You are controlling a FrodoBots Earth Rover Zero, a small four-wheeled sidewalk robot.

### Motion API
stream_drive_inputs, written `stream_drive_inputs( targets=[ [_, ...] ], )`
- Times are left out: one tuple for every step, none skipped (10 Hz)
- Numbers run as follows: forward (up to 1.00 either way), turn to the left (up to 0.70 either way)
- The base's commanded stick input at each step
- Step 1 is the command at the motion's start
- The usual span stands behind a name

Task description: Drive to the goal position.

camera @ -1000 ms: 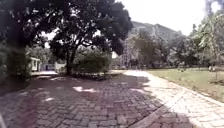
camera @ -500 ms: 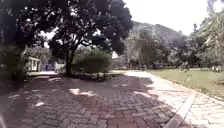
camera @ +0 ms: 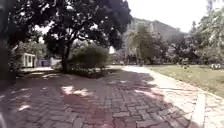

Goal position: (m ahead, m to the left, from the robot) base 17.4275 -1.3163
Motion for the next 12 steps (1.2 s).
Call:
stream_drive_inputs(
  targets=[
    [0.70, 0.00],
    [0.70, 0.00],
    [0.70, 0.00],
    [0.70, 0.00],
    [0.70, 0.00],
    [0.70, 0.00],
    [0.70, 0.00],
    [0.70, 0.00],
    [0.70, 0.00],
    [0.70, 0.00],
    [0.70, 0.00],
    [0.70, 0.00]
  ],
)
